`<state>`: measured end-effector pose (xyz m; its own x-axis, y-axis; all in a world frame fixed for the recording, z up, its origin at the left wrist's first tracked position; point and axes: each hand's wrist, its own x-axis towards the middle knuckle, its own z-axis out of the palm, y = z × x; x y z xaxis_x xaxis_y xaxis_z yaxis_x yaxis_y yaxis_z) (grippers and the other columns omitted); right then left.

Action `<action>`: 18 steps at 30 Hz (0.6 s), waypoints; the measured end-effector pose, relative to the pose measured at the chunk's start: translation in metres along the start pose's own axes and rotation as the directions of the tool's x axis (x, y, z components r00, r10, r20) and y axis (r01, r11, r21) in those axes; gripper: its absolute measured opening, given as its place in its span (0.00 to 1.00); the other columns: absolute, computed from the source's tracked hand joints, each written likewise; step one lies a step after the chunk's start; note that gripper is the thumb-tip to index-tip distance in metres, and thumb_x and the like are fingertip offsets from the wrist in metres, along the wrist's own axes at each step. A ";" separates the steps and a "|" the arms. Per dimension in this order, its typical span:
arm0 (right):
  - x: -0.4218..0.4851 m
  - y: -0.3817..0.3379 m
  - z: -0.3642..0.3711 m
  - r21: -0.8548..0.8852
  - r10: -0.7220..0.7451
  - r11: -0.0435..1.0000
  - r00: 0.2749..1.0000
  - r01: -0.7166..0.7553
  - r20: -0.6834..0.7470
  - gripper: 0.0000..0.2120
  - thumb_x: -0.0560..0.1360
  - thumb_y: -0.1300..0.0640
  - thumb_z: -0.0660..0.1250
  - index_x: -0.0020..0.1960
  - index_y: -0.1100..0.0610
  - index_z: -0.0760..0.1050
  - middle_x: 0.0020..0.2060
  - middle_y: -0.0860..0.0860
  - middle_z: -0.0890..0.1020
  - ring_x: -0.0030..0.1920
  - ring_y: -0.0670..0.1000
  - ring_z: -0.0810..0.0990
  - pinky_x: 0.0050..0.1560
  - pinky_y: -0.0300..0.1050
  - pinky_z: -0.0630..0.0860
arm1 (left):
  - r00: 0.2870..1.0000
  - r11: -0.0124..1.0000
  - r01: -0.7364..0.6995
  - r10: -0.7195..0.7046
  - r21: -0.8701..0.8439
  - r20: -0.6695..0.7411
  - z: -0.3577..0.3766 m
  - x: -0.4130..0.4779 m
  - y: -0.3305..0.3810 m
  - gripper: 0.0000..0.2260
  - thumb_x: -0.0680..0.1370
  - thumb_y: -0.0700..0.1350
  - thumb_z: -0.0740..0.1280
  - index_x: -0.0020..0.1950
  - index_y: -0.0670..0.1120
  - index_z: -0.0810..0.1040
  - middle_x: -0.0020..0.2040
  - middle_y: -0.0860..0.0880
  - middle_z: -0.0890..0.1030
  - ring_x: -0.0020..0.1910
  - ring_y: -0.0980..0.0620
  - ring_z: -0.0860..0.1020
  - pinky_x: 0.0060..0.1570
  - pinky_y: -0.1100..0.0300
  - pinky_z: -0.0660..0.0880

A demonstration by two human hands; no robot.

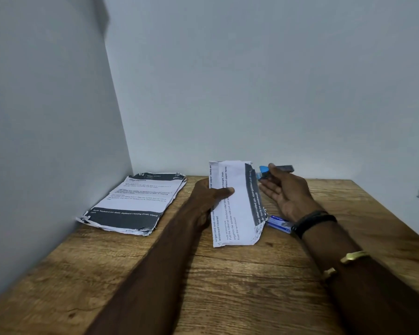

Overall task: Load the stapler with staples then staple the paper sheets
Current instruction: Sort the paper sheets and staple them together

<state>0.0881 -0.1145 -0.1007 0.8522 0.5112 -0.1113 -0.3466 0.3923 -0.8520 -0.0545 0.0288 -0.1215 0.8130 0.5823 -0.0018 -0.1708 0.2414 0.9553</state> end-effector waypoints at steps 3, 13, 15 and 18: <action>0.000 -0.004 0.001 -0.130 -0.064 0.990 0.996 0.056 -0.064 0.04 0.77 0.57 0.74 0.49 0.57 0.81 0.44 0.55 0.86 0.42 0.52 0.86 0.43 0.46 0.81 | 0.997 0.996 -0.028 0.021 -0.083 -0.079 -0.005 0.001 0.005 0.10 0.74 0.30 0.72 0.55 0.36 0.81 0.48 0.37 0.87 0.41 0.40 0.87 0.38 0.49 0.83; -0.022 0.017 0.009 -0.964 -0.243 0.177 0.958 0.198 0.152 0.16 0.67 0.45 0.77 0.49 0.52 0.79 0.49 0.52 0.84 0.50 0.56 0.83 0.47 0.46 0.76 | 0.911 0.943 -0.140 0.003 -0.302 -0.413 -0.009 0.000 0.018 0.15 0.74 0.31 0.73 0.60 0.38 0.79 0.53 0.37 0.85 0.49 0.36 0.85 0.49 0.31 0.79; -0.026 0.021 0.011 -0.979 -0.236 0.042 0.954 0.202 0.187 0.14 0.66 0.47 0.75 0.48 0.52 0.79 0.50 0.53 0.83 0.52 0.57 0.81 0.45 0.46 0.74 | 0.904 0.937 -0.156 0.008 -0.313 -0.427 -0.008 0.000 0.018 0.15 0.73 0.31 0.73 0.59 0.38 0.80 0.53 0.37 0.85 0.49 0.36 0.85 0.50 0.31 0.79; -0.031 0.024 0.012 -0.978 -0.206 -0.046 0.956 0.206 0.211 0.12 0.66 0.48 0.74 0.47 0.52 0.80 0.50 0.53 0.83 0.53 0.58 0.81 0.47 0.47 0.77 | 0.901 0.943 -0.150 0.006 -0.298 -0.434 -0.007 0.001 0.017 0.16 0.73 0.31 0.74 0.59 0.38 0.79 0.53 0.37 0.86 0.48 0.36 0.85 0.49 0.31 0.79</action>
<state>0.0482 -0.1114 -0.1117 0.8031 0.5690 0.1768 0.5744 -0.6603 -0.4838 -0.0610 0.0391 -0.1073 0.4895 0.8632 -0.1239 -0.4489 0.3712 0.8129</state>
